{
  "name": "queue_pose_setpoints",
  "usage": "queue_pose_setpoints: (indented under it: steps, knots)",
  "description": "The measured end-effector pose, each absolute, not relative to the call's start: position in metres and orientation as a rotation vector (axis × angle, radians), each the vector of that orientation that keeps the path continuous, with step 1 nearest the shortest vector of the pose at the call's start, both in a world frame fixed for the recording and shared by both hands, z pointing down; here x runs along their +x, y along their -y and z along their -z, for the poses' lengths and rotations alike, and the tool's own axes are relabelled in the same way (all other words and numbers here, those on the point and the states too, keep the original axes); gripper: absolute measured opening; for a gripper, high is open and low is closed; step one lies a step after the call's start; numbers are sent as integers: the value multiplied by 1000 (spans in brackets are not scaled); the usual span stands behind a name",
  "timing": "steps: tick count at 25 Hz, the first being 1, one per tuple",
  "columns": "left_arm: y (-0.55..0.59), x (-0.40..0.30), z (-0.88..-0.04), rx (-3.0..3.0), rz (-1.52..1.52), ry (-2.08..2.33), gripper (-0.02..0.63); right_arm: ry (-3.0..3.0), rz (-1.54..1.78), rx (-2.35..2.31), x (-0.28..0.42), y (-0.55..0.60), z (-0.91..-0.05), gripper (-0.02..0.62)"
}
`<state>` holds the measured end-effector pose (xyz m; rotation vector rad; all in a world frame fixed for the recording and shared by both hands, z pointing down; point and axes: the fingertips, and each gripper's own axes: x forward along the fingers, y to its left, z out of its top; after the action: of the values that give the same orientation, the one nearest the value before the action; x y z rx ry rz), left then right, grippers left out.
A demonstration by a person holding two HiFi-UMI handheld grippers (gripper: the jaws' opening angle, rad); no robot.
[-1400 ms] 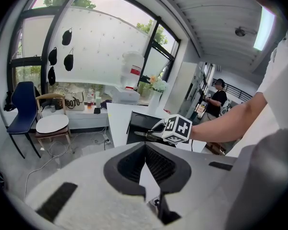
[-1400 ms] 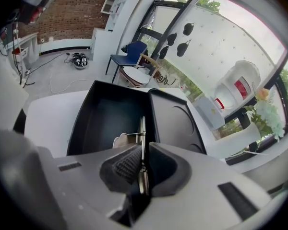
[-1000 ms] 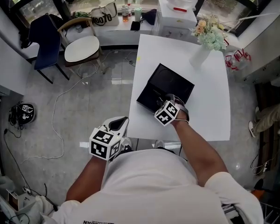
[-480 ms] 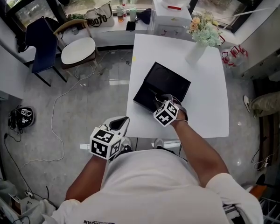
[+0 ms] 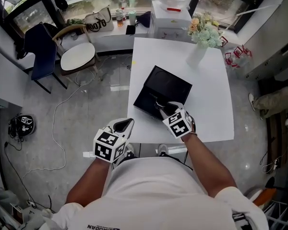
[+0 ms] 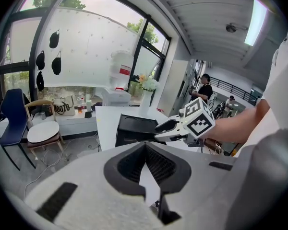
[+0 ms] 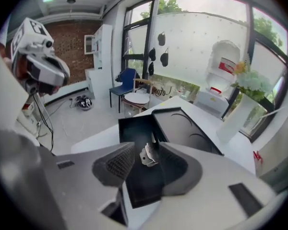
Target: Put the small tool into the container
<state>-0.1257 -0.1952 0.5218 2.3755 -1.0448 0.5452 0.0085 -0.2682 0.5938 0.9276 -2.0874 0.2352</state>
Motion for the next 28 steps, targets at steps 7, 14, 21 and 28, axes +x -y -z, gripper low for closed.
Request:
queue_pose_setpoints:
  steps: [7,14,21,28]
  knots:
    - [204,-105,-512,2433,-531,1029,9,2315,-491,1110,24,240,-536,137]
    - [210,-85,-494,2498,-525,975,9,2462,-668,1261,49,215,-485,95]
    - [211,-64,-481,2548,-521,926,9,2532,-791,1367,71,202,-467,59]
    - [212,-54,-476,2565,-506,911,9,2533,-789,1407,80,199,-474,8]
